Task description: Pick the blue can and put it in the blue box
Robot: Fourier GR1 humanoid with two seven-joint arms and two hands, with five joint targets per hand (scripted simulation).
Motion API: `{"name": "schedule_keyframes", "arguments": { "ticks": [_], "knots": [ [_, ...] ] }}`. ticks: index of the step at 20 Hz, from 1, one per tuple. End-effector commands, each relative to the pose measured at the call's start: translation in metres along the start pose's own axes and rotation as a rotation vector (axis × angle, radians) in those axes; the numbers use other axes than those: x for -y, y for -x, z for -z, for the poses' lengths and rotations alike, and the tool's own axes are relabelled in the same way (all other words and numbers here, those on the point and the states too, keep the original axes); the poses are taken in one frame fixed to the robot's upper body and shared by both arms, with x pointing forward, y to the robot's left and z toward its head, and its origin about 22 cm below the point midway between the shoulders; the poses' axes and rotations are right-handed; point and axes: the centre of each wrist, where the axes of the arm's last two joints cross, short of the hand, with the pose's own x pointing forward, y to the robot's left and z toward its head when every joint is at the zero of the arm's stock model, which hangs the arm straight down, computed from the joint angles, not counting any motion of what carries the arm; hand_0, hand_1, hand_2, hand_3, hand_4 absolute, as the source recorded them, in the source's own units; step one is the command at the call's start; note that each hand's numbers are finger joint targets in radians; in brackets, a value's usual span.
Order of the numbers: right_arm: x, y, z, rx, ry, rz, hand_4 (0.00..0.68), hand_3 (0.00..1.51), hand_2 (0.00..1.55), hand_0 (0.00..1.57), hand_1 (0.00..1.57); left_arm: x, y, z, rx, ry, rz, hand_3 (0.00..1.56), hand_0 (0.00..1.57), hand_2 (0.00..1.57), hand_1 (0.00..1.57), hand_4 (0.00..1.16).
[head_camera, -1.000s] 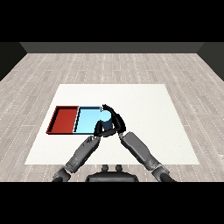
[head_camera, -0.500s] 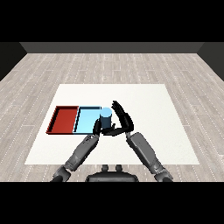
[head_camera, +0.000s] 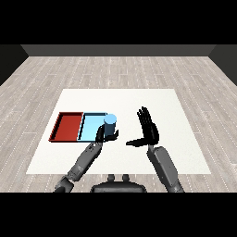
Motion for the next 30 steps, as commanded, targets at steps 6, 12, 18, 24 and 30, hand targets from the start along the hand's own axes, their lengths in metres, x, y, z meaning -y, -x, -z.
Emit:
{"name": "schedule_keyframes", "arguments": {
  "ticks": [6,12,18,24,30],
  "knots": [
    [0.064,-0.021,-0.036,0.078,0.138,-0.055,0.0,0.0,0.0,0.0,0.0,-0.054,0.0,0.009,-0.064,-0.098,0.113,1.5,1.57,1.57,1.57,1.13],
    [0.075,-0.043,-0.055,0.051,0.182,-0.078,0.0,0.0,0.0,0.0,0.0,-0.142,0.01,0.039,-0.25,-0.233,0.16,1.5,1.57,1.57,1.57,1.09],
    [0.063,-0.032,-0.047,0.049,0.215,-0.075,0.0,0.0,0.0,0.0,0.0,-0.165,0.02,0.057,-0.404,-0.269,0.242,1.5,1.57,1.57,1.57,1.06],
    [0.065,0.005,-0.029,0.008,0.236,-0.04,0.0,0.0,0.0,0.0,0.0,-0.153,0.034,0.057,-0.595,-0.292,0.362,1.41,1.57,1.54,1.57,0.97],
    [0.102,-0.003,-0.038,-0.017,0.259,-0.077,0.0,0.0,0.0,0.0,0.0,-0.118,0.055,0.04,-0.718,-0.222,0.461,1.0,1.38,1.3,1.38,0.88]
  ]
}}
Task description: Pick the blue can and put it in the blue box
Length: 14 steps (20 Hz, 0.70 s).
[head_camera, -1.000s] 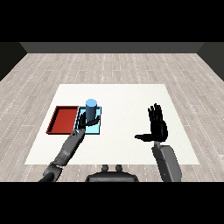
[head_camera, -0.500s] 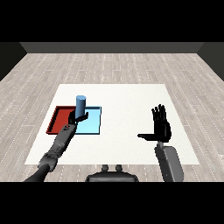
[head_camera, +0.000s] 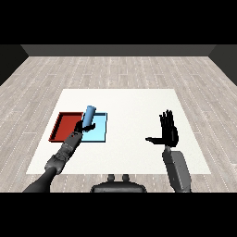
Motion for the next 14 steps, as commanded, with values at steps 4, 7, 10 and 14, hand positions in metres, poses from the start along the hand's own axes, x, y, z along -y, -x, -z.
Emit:
{"name": "schedule_keyframes", "arguments": {
  "ticks": [4,7,10,14],
  "knots": [
    [0.005,0.002,0.009,0.002,0.011,0.023,0.0,0.0,0.0,0.0,0.0,0.022,0.023,-0.011,-0.115,0.088,0.091,0.54,1.5,1.4,1.5,0.85],
    [0.006,0.01,-0.009,-0.004,0.009,0.014,0.0,0.0,0.0,0.0,0.0,0.02,0.029,-0.012,-0.204,0.131,0.008,0.0,1.57,1.48,1.57,0.7],
    [0.003,0.019,-0.001,0.002,0.0,0.013,0.0,0.0,0.0,0.0,0.0,0.009,0.036,-0.01,-0.17,0.133,0.133,0.48,0.86,0.88,0.86,0.65],
    [0.008,0.01,-0.006,0.02,-0.006,0.05,0.0,0.0,0.0,0.0,0.0,0.006,0.039,-0.01,-0.184,0.057,0.15,0.0,0.0,0.0,0.0,0.0]
  ]
}}
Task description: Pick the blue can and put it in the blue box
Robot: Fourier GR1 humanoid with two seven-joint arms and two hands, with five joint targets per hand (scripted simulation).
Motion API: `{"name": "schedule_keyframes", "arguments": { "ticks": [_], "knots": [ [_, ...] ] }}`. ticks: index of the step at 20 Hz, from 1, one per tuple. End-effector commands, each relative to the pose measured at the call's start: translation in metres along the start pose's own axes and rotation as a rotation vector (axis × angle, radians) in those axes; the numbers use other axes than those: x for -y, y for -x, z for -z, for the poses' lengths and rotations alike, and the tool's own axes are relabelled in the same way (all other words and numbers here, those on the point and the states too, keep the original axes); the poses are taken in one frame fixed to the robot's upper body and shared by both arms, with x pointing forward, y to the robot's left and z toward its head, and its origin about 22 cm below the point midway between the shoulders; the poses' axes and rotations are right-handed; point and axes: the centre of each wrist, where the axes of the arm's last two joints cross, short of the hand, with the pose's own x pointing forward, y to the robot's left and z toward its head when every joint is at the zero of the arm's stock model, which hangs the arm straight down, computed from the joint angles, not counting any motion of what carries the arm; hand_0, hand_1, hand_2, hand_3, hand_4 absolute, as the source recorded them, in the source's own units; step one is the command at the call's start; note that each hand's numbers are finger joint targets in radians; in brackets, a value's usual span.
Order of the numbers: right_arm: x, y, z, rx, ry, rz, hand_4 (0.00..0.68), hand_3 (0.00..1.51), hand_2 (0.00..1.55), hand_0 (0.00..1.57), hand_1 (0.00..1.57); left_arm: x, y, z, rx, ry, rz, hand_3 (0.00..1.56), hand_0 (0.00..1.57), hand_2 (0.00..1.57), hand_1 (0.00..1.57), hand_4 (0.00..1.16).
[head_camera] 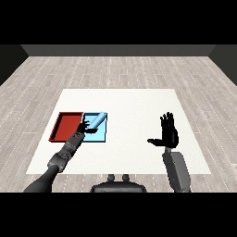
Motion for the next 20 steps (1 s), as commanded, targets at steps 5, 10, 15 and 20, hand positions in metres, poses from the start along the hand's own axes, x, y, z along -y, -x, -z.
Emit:
{"name": "schedule_keyframes", "arguments": {
  "ticks": [5,10,15,20],
  "knots": [
    [-0.003,0.002,0.008,0.006,-0.017,0.02,0.0,0.0,0.0,0.0,0.0,0.008,0.025,-0.006,0.002,-0.225,-0.092,0.0,0.0,0.0,0.0,0.0],
    [-0.006,-0.004,0.005,-0.005,-0.009,0.036,0.0,0.0,0.0,0.0,0.0,-0.011,-0.011,-0.001,0.354,-0.398,-0.277,0.0,0.0,0.0,0.0,0.0],
    [-0.018,-0.003,0.005,-0.004,-0.041,0.036,0.0,0.0,0.0,0.0,0.0,-0.005,-0.017,-0.014,0.741,-0.261,-0.405,0.0,0.0,0.0,0.0,0.0],
    [-0.002,-0.005,0.0,-0.026,-0.036,-0.036,0.0,0.0,0.0,0.0,0.0,0.009,-0.025,-0.041,0.936,-0.151,-0.533,0.0,0.0,0.0,0.0,0.0]
  ]
}}
